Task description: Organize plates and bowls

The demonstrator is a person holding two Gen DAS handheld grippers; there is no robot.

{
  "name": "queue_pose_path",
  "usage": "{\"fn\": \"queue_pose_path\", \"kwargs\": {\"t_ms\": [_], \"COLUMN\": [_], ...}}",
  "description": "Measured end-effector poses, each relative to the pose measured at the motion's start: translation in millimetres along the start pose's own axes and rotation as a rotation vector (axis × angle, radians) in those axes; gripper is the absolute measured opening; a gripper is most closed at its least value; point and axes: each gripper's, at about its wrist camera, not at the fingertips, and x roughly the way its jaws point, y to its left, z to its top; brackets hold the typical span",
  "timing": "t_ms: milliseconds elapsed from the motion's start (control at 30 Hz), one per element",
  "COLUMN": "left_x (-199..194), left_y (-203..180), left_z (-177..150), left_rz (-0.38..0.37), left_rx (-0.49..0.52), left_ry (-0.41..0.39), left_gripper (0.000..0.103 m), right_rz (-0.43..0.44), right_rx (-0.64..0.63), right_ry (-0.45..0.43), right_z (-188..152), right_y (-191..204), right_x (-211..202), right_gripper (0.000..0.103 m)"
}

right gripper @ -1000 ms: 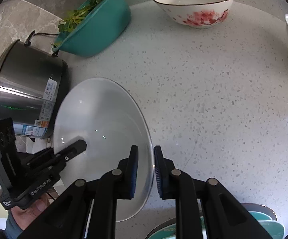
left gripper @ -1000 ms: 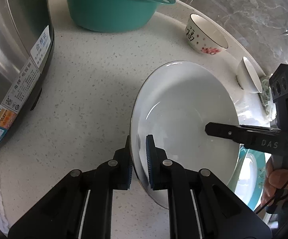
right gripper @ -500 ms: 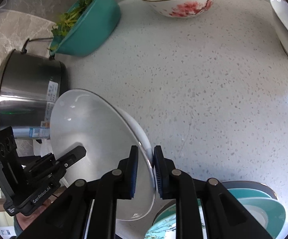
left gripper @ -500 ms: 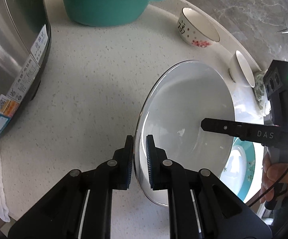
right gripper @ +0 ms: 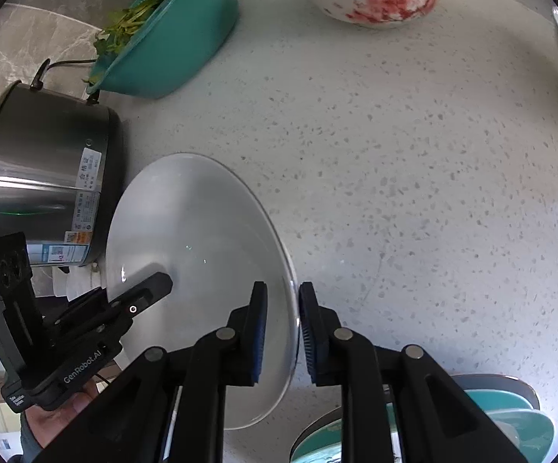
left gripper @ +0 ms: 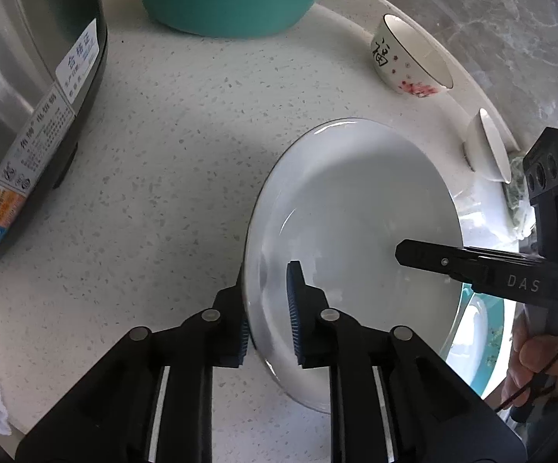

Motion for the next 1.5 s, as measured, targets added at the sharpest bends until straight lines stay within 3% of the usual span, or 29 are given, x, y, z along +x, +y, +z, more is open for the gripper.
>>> {"fn": "queue_pose_path", "kwargs": {"t_ms": [133, 200, 233, 267, 367, 433, 533, 567, 700, 800, 900, 1033, 1233, 1367, 1400, 1500], "left_x": [-3.3, -11.7, -18.1, -29.1, -67.0, -90.6, -112.4, -113.0, -67.3, -4.3, 40.1, 78.3, 121.5, 127.6, 128.8, 131.7], "left_y": [1.9, 1.5, 1.6, 1.4, -8.1, -23.9, -75.0, -99.5, -193.4, -251.2, -278.1, -291.7, -282.7, -293.4, -296.5, -299.9], "left_z": [-6.3, -10.5, -12.7, -15.8, -20.0, -14.9, 8.1, 18.0, 59.4, 93.0, 111.9, 126.4, 141.1, 146.0, 146.9, 145.5], "left_rz": [-0.007, 0.004, 0.022, 0.044, 0.073, 0.037, -0.044, -0.082, -0.136, -0.061, 0.0, 0.023, 0.009, -0.008, -0.012, -0.037], "left_rx": [-0.006, -0.008, -0.012, -0.015, -0.007, 0.004, 0.069, 0.116, 0.296, 0.36, 0.372, 0.361, 0.336, 0.369, 0.38, 0.379], "left_ry": [-0.02, -0.041, -0.053, -0.071, -0.142, -0.196, -0.266, -0.286, -0.224, -0.148, -0.113, -0.086, -0.026, -0.019, -0.017, 0.005], "left_gripper": [0.024, 0.048, 0.07, 0.073, 0.073, 0.074, 0.075, 0.082, 0.087, 0.087, 0.085, 0.082, 0.05, 0.019, 0.016, 0.012], "right_rz": [0.023, 0.028, 0.03, 0.034, 0.081, 0.122, 0.094, 0.093, 0.116, 0.124, 0.127, 0.157, 0.158, 0.143, 0.148, 0.163], "right_rx": [-0.01, -0.016, -0.019, -0.026, -0.003, 0.035, 0.093, 0.124, 0.225, 0.212, 0.225, 0.261, 0.225, 0.207, 0.208, 0.209], "right_ry": [-0.015, -0.039, -0.049, -0.07, -0.163, -0.269, -0.416, -0.447, -0.49, -0.476, -0.417, -0.383, -0.351, -0.31, -0.295, -0.266], "right_z": [1.8, 0.7, 0.0, -2.6, -12.8, -19.6, -21.2, -20.1, -8.9, 4.8, 19.3, 33.0, 51.8, 60.7, 61.3, 62.5], "right_y": [0.7, -1.1, -1.7, -3.6, -25.1, -52.2, -103.1, -122.2, -189.7, -214.7, -241.2, -266.5, -270.1, -274.1, -275.0, -277.6], "right_x": [-5.3, -15.2, -19.8, -29.3, -70.0, -105.7, -158.0, -171.3, -200.9, -200.9, -187.3, -172.2, -158.7, -149.6, -147.2, -143.9], "right_gripper": [0.027, 0.042, 0.044, 0.044, 0.045, 0.05, 0.055, 0.055, 0.057, 0.057, 0.057, 0.057, 0.055, 0.035, 0.028, 0.024]}}
